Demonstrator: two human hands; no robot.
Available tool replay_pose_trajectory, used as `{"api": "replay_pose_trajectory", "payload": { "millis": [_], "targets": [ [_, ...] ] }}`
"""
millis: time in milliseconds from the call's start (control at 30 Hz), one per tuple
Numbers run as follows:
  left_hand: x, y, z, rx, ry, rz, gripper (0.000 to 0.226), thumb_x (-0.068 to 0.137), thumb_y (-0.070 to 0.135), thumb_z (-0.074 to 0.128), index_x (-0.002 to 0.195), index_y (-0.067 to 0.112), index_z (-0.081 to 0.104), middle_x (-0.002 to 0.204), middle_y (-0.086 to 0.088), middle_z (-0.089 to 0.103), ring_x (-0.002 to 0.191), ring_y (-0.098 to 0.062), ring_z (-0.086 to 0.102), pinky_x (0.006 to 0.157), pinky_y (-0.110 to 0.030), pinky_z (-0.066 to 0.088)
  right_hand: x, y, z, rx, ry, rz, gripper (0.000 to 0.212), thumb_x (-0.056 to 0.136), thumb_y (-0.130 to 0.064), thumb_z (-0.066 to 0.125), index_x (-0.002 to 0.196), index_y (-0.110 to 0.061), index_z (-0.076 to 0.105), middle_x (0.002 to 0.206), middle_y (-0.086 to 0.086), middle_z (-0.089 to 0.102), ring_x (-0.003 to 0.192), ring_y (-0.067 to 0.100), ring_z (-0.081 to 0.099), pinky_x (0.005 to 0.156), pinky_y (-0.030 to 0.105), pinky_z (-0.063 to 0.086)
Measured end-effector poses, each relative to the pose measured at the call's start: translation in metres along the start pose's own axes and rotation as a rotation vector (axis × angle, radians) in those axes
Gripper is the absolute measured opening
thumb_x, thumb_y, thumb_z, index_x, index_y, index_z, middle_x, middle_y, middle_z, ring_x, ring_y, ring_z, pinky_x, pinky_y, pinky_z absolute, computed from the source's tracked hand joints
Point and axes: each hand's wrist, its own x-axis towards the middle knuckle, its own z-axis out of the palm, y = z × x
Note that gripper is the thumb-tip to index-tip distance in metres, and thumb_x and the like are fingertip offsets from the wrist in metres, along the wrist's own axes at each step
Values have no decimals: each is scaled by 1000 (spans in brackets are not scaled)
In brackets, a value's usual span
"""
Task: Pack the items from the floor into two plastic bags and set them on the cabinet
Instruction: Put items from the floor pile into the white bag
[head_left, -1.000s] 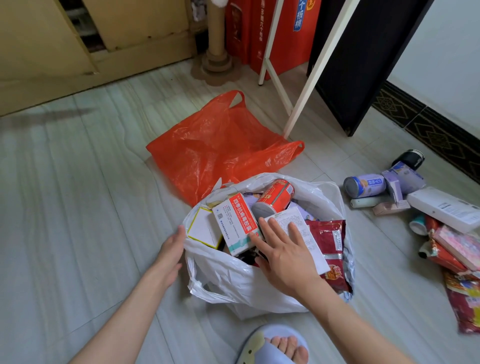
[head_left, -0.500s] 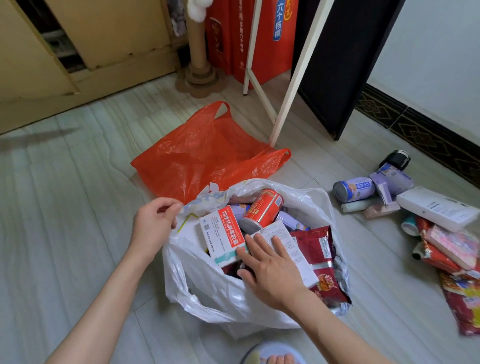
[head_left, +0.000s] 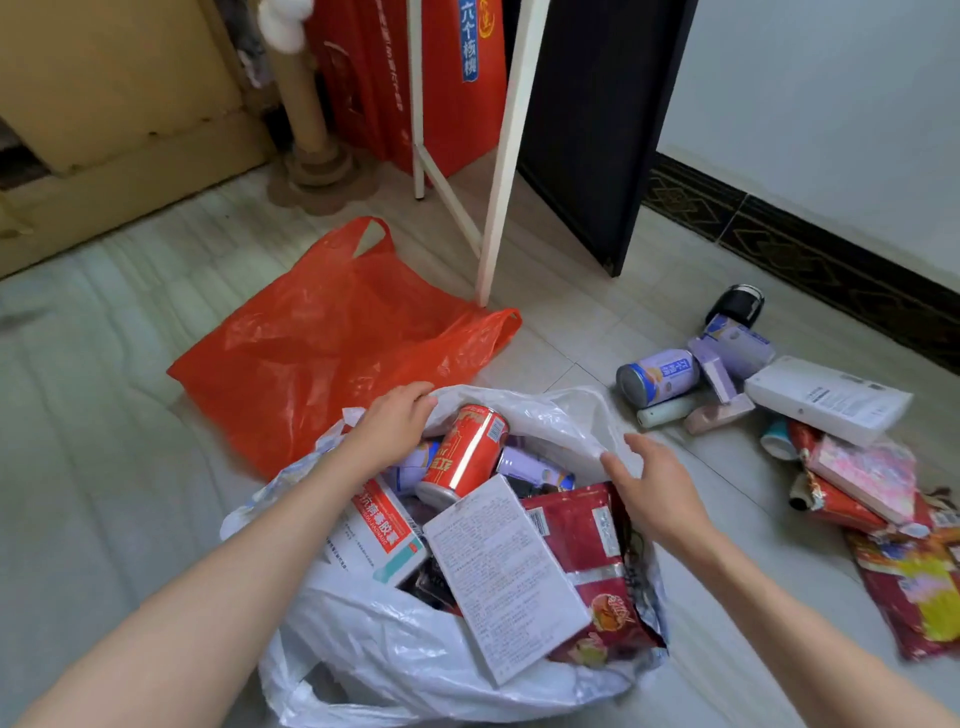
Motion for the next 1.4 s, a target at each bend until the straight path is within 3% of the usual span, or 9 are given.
{"api": "replay_pose_trajectory", "payload": {
  "millis": [133, 267, 367, 500, 767, 900, 1033, 1167, 1400],
  "targets": [
    [27, 1, 12, -65, 4, -114, 38, 98, 29, 37, 122, 6, 55, 130, -13, 55, 119, -31, 49, 93, -32, 36, 13, 8, 2, 505, -238, 381, 45, 89, -48, 49, 113, -11, 59, 112, 8, 62, 92, 20, 58, 78, 30, 41],
    [27, 5, 19, -75, 3, -148, 31, 95, 26, 42, 99, 5, 66, 95, -7, 62, 90, -26, 54, 67, -29, 36, 15, 16, 9, 430, -249, 403, 33, 89, -38, 54, 89, -6, 61, 82, 5, 63, 64, 11, 55, 49, 22, 39],
    [20, 10, 16, -128, 83, -99, 21, 91, 19, 51, 97, 9, 68, 92, -2, 61, 87, -18, 52, 72, -28, 35, 8, 25, 10, 522, -215, 449, 25, 84, -23, 64, 69, -4, 60, 63, 5, 62, 51, 13, 54, 37, 14, 39],
    [6, 15, -10, -219, 268, 8, 12, 84, 12, 61, 91, 9, 71, 88, 1, 64, 87, -15, 55, 76, -24, 35, 3, 24, -9, 632, -157, 406, 13, 80, -15, 69, 78, -5, 61, 71, 9, 62, 59, 21, 57, 49, 22, 39],
    [-36, 36, -45, -58, 329, 132, 4, 82, 8, 63, 80, 11, 66, 87, -1, 61, 84, -17, 54, 77, -26, 37, -32, 13, -58, 622, 20, 220, 10, 79, -11, 70, 71, -8, 65, 72, 9, 65, 65, 20, 57, 59, 29, 43],
    [-72, 31, -40, -41, 222, 76, 14, 85, 11, 61, 99, 12, 62, 100, -6, 55, 97, -22, 52, 85, -31, 40, -60, 15, -66, 618, 101, 183, 4, 80, -8, 67, 79, -5, 69, 75, 8, 66, 68, 17, 57, 60, 29, 42],
    [-133, 22, -21, -74, 264, 116, 28, 84, 12, 63, 111, 8, 59, 110, -9, 57, 108, -23, 49, 92, -25, 33, -86, 19, -57, 627, 179, 188, 6, 82, -12, 66, 87, -13, 68, 80, 0, 65, 71, 8, 58, 61, 25, 43],
    [-191, 13, 21, 28, 82, 194, 28, 84, 28, 63, 109, 17, 61, 112, 1, 59, 110, -18, 50, 95, -29, 34, -113, 25, -33, 649, 167, 258, 12, 84, -15, 63, 95, -13, 62, 93, 8, 67, 83, 22, 63, 77, 40, 52],
    [-219, 2, 71, 363, -123, 242, 53, 79, 48, 58, 126, 31, 40, 129, 11, 41, 129, -11, 31, 114, -47, -2, -132, 44, 5, 639, 89, 348, 24, 86, -18, 61, 106, -6, 57, 99, 10, 63, 93, 26, 60, 83, 39, 50]
  ]
}}
